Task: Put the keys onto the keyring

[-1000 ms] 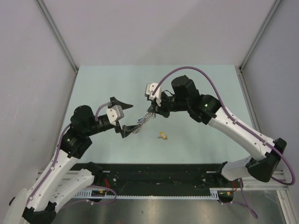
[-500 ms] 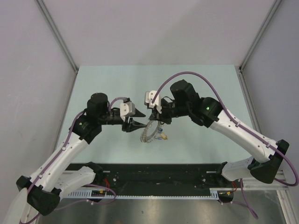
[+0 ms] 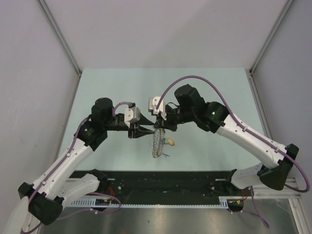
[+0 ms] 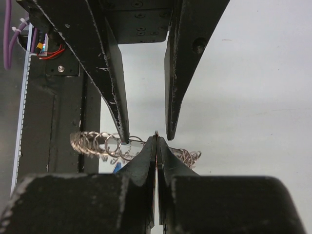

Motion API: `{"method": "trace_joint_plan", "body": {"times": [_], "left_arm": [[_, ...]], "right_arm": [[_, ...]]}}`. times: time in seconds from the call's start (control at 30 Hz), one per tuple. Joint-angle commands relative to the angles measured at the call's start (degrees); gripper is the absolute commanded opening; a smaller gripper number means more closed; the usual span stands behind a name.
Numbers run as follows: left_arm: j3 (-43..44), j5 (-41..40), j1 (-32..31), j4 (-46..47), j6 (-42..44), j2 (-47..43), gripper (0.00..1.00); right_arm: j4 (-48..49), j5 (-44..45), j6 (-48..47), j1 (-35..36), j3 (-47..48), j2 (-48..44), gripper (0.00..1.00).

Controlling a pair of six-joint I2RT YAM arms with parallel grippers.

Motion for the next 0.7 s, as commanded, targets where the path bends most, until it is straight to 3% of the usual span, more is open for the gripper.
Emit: {"method": "trace_joint_plan", "body": {"times": [0.0, 0.37, 0.67], "left_arm": [[-0.42, 1.54, 0.34, 1.93, -1.31, 0.25, 0.41], [-0.68, -0.13, 0.34, 1.76, -3.25, 1.48, 0.28], [-1.91, -2.24, 0.43, 2.63, -4.57, 0.87, 0.01]], "right_arm": [[3.04, -1.65, 0.1, 0.6, 1.23, -0.43, 0.0], [3.3, -1.92, 0.36, 0.69, 1.05, -0.61, 0.0], [4.0, -2.0, 0.8, 0.77, 0.35, -0.52, 0.0]]}}
